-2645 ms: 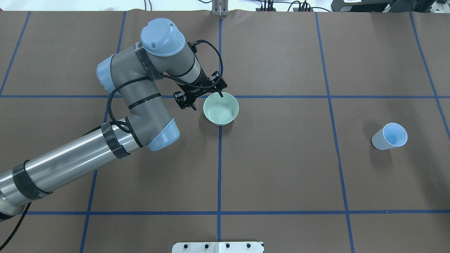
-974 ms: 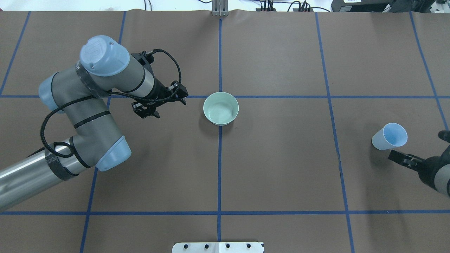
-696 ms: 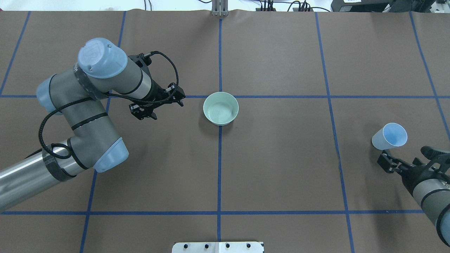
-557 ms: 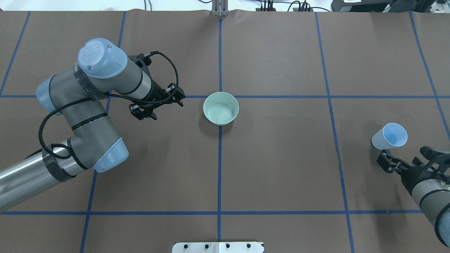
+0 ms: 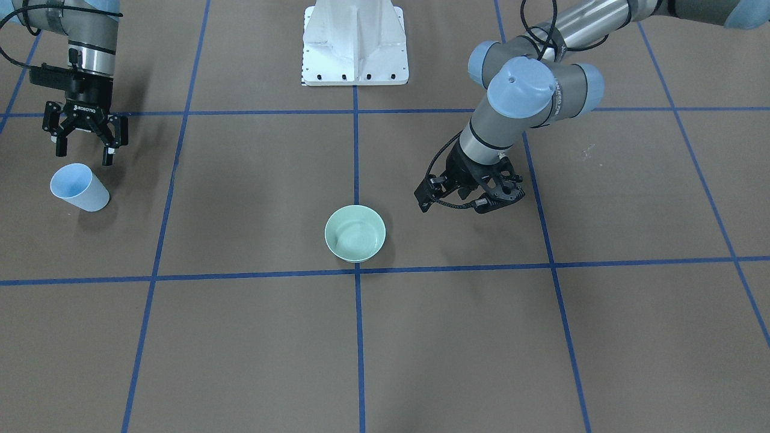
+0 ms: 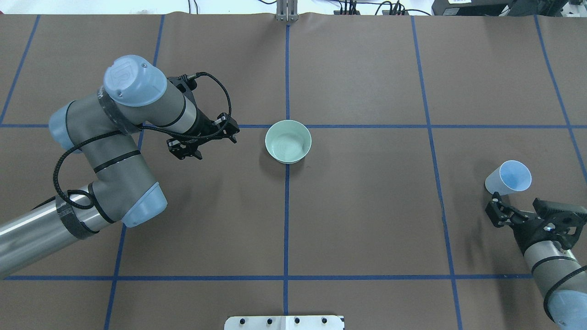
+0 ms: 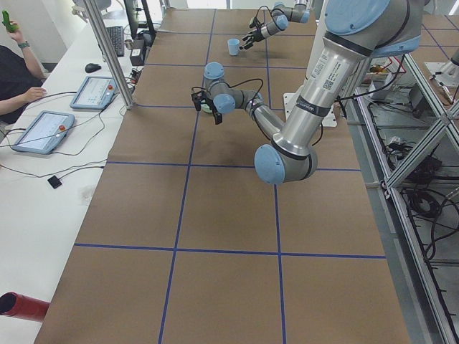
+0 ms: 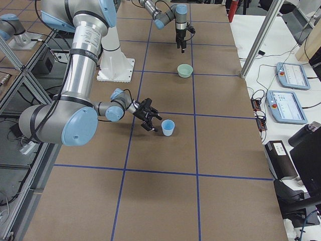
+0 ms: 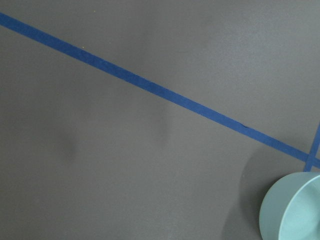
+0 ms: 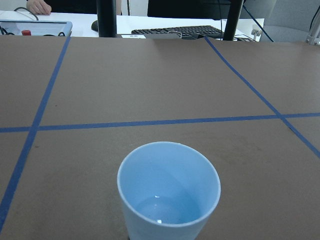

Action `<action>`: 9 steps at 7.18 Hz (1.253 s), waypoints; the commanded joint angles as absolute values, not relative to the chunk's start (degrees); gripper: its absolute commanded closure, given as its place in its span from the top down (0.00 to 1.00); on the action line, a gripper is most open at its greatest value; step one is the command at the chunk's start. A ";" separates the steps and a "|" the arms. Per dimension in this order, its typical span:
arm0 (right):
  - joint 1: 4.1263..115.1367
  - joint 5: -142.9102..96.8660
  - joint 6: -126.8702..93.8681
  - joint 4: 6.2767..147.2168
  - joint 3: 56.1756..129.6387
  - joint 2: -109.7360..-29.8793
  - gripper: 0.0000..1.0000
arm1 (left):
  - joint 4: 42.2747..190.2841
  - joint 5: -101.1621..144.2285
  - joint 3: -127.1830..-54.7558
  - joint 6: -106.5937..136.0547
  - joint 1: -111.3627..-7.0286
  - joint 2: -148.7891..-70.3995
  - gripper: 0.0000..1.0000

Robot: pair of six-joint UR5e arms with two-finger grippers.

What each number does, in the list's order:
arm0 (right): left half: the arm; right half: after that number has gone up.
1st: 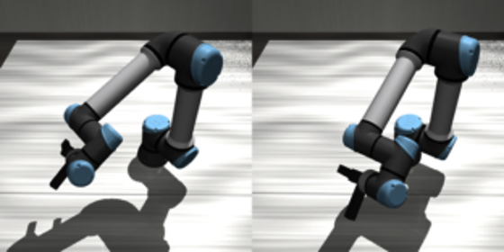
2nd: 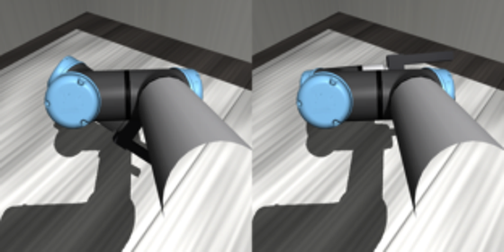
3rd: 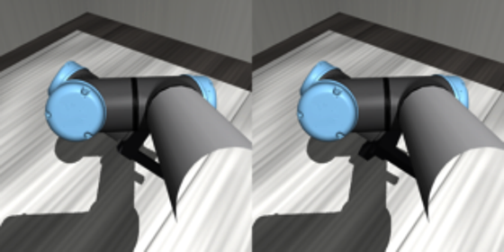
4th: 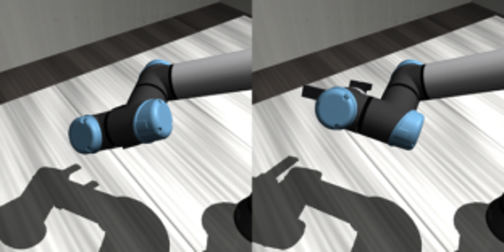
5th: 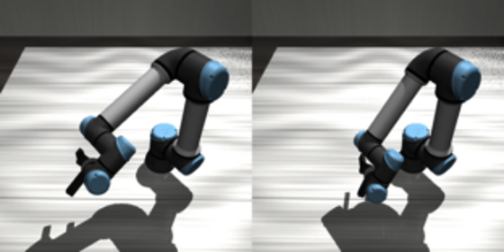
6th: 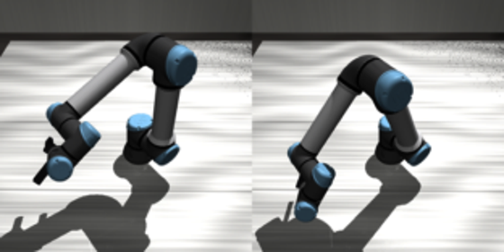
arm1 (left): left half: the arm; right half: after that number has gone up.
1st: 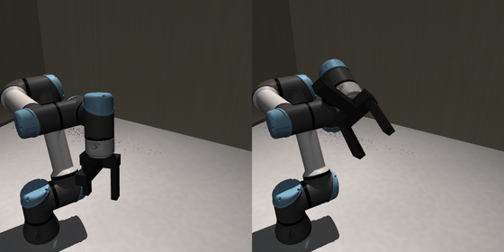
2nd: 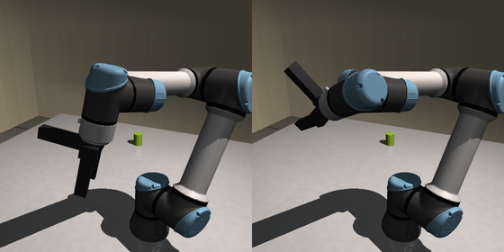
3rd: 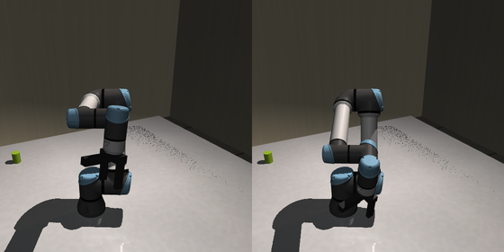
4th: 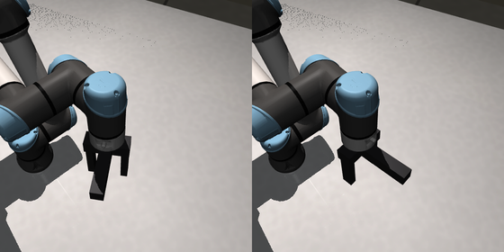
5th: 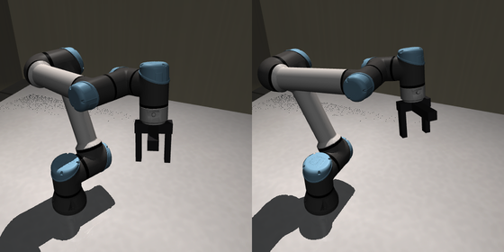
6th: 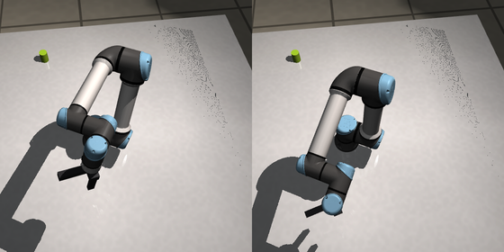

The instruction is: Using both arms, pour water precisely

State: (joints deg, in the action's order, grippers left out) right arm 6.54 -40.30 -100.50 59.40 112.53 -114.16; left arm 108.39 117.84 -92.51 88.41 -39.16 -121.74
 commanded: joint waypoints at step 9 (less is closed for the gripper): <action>7.82 -38.67 -91.67 50.10 102.75 -109.52 0.99 | 108.54 117.86 -92.20 87.45 -38.94 -120.76 1.00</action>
State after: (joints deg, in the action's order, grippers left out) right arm 7.57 -38.79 -92.50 51.29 103.75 -110.81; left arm 108.54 117.86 -92.25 87.45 -38.93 -120.83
